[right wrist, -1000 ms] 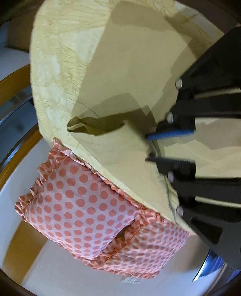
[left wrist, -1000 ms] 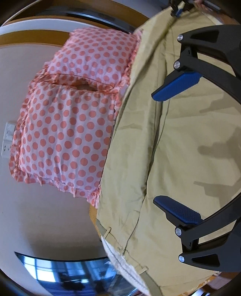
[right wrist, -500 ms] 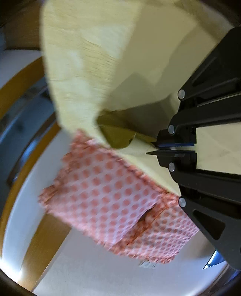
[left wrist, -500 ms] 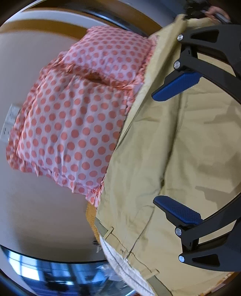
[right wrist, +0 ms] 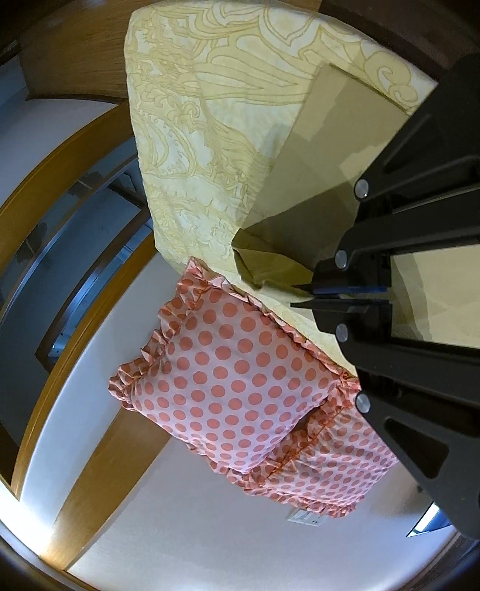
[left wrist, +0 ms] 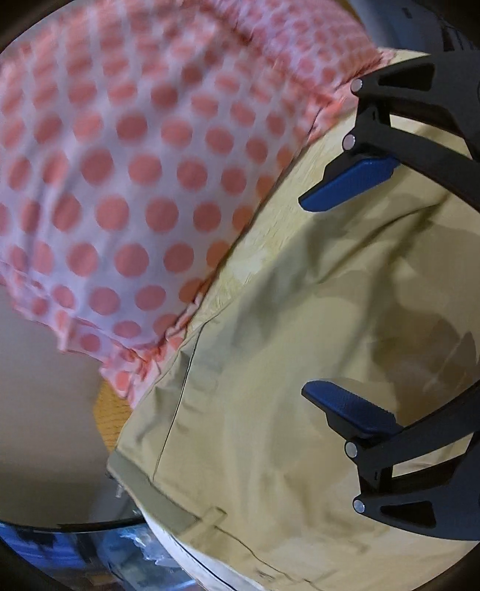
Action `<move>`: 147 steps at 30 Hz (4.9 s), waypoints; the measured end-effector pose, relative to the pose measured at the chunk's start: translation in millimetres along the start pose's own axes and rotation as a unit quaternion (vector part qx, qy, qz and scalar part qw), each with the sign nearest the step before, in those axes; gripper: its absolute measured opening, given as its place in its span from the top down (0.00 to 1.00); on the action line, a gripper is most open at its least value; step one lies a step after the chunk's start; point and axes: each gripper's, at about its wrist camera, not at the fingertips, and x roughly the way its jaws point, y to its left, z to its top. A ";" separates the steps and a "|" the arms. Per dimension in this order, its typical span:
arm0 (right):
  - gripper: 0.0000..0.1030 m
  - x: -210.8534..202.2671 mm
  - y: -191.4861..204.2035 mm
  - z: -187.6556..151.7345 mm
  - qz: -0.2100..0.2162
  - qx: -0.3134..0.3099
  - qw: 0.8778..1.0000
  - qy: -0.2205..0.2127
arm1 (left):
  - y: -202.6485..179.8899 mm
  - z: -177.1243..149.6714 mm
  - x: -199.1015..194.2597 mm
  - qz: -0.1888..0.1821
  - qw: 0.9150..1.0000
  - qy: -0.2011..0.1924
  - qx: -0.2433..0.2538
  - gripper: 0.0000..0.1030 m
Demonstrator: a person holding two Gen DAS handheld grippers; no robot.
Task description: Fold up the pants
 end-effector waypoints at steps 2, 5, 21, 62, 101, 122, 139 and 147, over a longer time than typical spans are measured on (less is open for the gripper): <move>0.99 -0.1 0.7 -0.4 -0.003 -0.007 1.000 0.003 | -6.9 12.7 19.7 0.051 0.998 0.026 0.002 0.09; 0.99 1.6 2.4 -0.8 -0.009 -0.021 1.000 0.006 | -11.5 22.0 32.1 0.099 0.994 0.034 0.007 0.47; 0.99 -14.0 -15.8 8.9 -0.041 -0.034 0.999 -0.010 | 138.2 -145.2 -188.5 -0.094 0.991 -0.089 -0.037 0.92; 0.95 -37.2 -50.3 -33.8 -0.159 -0.074 0.984 -0.012 | 190.5 -235.3 -205.8 -0.012 0.978 -0.207 -0.002 0.27; 0.48 48.3 233.2 -363.8 0.242 -0.441 0.798 0.333 | 272.5 -206.1 -200.7 0.013 0.964 -0.221 -0.145 0.23; 0.37 40.8 230.7 -368.3 0.266 -0.449 0.792 0.316 | 306.5 -187.1 -175.6 -0.133 0.940 -0.176 -0.262 0.36; 0.28 -3.7 194.3 -276.7 0.270 -0.377 0.855 0.231 | 83.3 -157.7 -245.8 -0.089 0.959 -0.256 0.086 0.94; 0.28 -21.2 132.9 -208.4 0.170 -0.330 0.915 0.156 | -99.5 -277.8 -207.6 -0.247 0.901 -0.126 0.332 0.94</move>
